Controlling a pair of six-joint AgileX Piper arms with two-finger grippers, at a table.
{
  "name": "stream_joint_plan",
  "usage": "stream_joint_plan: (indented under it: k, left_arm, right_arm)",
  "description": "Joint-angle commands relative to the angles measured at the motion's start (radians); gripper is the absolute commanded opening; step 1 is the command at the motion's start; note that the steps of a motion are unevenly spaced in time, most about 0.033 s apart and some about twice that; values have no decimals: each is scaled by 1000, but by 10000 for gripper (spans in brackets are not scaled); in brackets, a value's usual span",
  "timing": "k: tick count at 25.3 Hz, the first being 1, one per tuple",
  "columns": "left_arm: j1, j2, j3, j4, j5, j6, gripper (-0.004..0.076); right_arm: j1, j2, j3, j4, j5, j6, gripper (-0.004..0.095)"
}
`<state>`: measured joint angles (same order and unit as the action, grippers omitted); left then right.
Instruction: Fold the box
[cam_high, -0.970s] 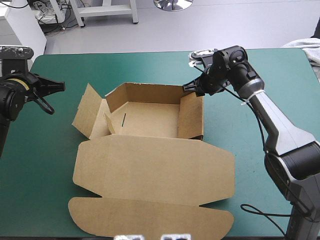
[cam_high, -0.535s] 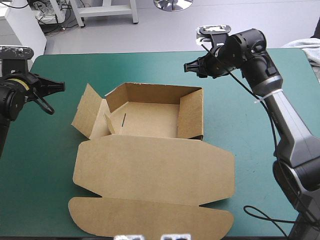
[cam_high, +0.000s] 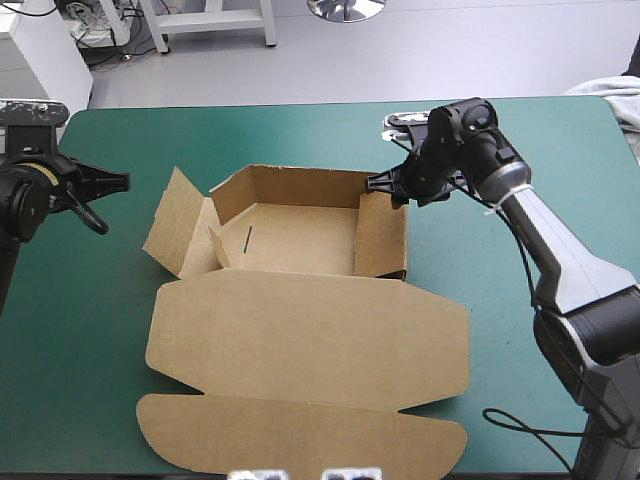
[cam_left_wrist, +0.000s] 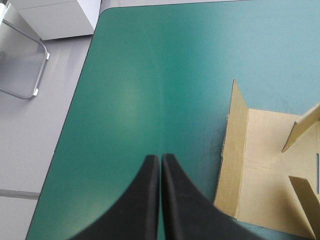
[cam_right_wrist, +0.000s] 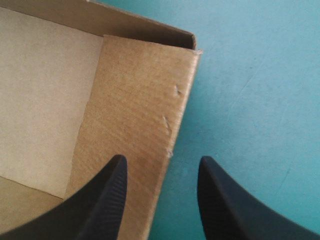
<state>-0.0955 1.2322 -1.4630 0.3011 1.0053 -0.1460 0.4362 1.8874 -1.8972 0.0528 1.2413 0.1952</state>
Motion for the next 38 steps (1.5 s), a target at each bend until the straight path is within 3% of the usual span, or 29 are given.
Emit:
stream_joint_plan:
  k: [1,6,9,10,12,13,14,22,28,38]
  left_arm:
    - [-1,-29,-26,-22,-39,1,-5]
    - [-1,-29,-26,-24,-31,1,-5]
    - [-1,-29,-26,-24,-31,1,-5]
    - [-1,-29,-26,-24,-31,1,-5]
    - [-1,-29,-26,-24,-31,1,-5]
    - [-1,-29,-26,-24,-31,1,-5]
    - [-1,-27,-26,-16,-31,1,-5]
    - [5,17,-26,5,-49,-41,-5]
    - [137,29,-26,-142,-87,-48,-5]
    - [381,68,-26,-733,-147,208,-5]
  right_arm:
    - [-3,1,-20,27,13,0,418]
    - [-3,63,-20,69,13,-2,418]
    - [-3,100,-20,104,13,-78,401]
    - [-3,105,-20,114,13,-91,364]
    - [-3,115,-20,119,13,-95,162]
    - [-3,115,-20,119,12,-95,2]
    - [-3,115,-22,113,12,-92,-13]
    - [-21,56,-38,101,12,-94,-19]
    - [-122,-42,-64,132,12,-110,-19]
    - [-369,-184,-72,437,11,-272,-19]
